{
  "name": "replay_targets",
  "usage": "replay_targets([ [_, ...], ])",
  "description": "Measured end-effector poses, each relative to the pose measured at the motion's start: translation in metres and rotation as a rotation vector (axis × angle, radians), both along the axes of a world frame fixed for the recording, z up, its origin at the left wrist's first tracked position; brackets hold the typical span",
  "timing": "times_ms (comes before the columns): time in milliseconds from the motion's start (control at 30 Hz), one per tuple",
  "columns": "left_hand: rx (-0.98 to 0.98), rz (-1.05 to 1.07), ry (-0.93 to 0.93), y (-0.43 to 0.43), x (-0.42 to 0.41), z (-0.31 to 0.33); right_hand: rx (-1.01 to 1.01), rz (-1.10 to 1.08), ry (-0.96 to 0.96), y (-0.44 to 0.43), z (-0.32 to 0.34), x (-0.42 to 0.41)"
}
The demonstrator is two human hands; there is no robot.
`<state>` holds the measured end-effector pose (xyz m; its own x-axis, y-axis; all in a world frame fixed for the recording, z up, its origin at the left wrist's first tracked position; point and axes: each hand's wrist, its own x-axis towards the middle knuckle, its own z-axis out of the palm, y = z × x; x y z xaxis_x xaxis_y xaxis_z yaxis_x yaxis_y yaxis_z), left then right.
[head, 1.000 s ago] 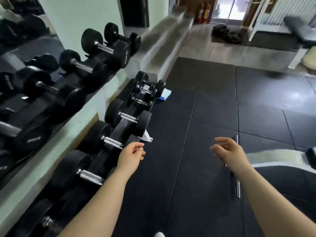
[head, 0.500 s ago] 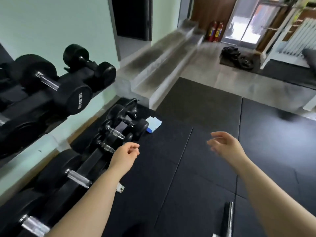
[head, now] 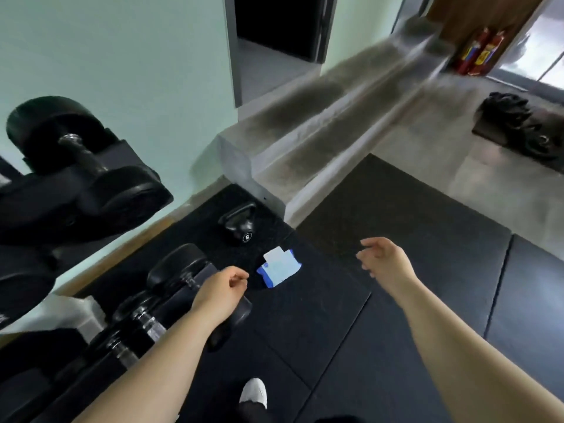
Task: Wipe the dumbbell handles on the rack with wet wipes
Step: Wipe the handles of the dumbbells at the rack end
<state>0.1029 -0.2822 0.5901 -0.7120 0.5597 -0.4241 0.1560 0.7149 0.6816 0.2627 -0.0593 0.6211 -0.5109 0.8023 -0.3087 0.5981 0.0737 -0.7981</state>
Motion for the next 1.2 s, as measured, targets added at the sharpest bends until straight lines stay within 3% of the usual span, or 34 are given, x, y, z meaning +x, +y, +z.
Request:
replay_targets([
  [200,-0.057,0.142,0.002,0.097,-0.031,-0.037,-0.071,0.274,-0.168,0.097,-0.054,-0.076],
  [400,-0.082,0.353,-0.024,0.185,-0.04,-0.147,-0.108,0.47,-0.267,0.171,-0.186,-0.14],
  [633,-0.151,0.397,-0.003,0.25,-0.069,-0.401,-0.1,0.6,-0.346,0.21,-0.442,-0.185],
  [833,-0.26,0.29,0.106,0.247,-0.092,-0.558,0.058,0.902,-0.359,0.21,-0.599,-0.226],
  [1067,-0.388,-0.05,0.193,0.255,-0.11,-0.615,0.329,1.122,-0.417,0.195,-0.657,-0.262],
  [1133,-0.452,-0.125,0.173,0.252,-0.101,-0.621,0.241,1.044,-0.347,0.195,-0.658,-0.261],
  [1200,-0.511,-0.185,0.182,0.249,-0.096,-0.626,0.023,0.869,-0.265,0.198,-0.655,-0.261],
])
